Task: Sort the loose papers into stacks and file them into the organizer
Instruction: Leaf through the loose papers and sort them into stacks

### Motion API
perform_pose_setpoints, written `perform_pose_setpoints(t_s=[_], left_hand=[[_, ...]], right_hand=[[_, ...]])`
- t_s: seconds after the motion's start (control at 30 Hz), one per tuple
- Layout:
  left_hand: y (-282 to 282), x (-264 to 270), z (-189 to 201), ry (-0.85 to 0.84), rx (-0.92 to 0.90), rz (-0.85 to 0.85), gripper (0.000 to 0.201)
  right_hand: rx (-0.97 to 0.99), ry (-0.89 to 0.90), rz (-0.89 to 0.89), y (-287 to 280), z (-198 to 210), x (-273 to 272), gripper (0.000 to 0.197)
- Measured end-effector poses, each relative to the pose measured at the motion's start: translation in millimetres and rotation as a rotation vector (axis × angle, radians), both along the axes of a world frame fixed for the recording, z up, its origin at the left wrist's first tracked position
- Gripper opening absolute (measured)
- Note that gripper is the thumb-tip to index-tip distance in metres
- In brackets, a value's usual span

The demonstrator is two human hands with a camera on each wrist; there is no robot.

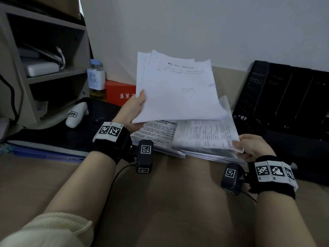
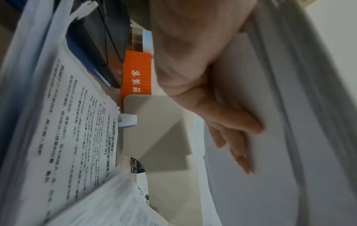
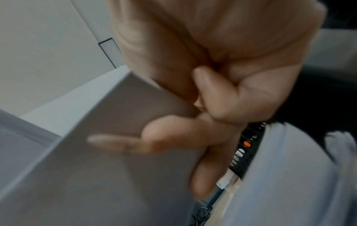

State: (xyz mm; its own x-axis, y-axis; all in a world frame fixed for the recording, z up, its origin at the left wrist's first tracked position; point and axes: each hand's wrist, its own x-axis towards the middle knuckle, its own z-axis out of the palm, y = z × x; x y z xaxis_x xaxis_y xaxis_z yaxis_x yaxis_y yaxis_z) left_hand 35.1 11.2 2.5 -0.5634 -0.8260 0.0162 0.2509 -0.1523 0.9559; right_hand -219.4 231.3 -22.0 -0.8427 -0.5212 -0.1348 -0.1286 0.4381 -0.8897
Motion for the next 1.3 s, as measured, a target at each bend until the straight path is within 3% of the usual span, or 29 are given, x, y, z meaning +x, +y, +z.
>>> perform_pose_setpoints(t_s=[0.13,0.3,0.37,0.47,0.53,0.67,0.73,0.8,0.87,1.17,1.3], left_hand=[[0,3,0,-0.115,-0.129,0.047,0.038],[0,5,1,-0.198,-0.23,0.093,0.054],[0,6,2,-0.229,-0.259,0.099,0.056],[-2,7,1,-0.245,-0.278,0.102,0.063],[-2,6,2,-0.253,-0.288,0.109,0.052],[-1,6,2,-0.262,-0.281,0.109,0.055],[-1,7,0,-0.27,-0.258,0.092,0.057],[-3,4,0,-0.257,-0.251,0.09,0.054],[-4,4,2,-0.288,-0.312,0.105,0.045],[-8,1,-2,-0.327,-0.343,0.123,0.05],[-6,3,-1,-0.351,-0.365,0.109,0.051]], right_hand=[[0.117,0.019,0.036,1,-5,2,0.011],[0.071,0.01,-0.009,1,-6,-1,0.009],[0.091,0.059,-0.063,-3,-8,-6,0.022],[0.151,0.16,-0.051,-5,-2,-5,0.026],[0.187,0.217,-0.042,-5,3,-3,0.025],[0.175,0.303,0.061,-12,10,9,0.02],[0.147,0.322,0.216,-17,12,21,0.013],[0.151,0.291,0.361,-23,15,36,0.003],[0.223,0.294,0.442,-27,15,44,0.011],[0.477,0.125,0.519,-33,5,51,0.013],[0.473,0.037,0.486,-34,5,55,0.005]])
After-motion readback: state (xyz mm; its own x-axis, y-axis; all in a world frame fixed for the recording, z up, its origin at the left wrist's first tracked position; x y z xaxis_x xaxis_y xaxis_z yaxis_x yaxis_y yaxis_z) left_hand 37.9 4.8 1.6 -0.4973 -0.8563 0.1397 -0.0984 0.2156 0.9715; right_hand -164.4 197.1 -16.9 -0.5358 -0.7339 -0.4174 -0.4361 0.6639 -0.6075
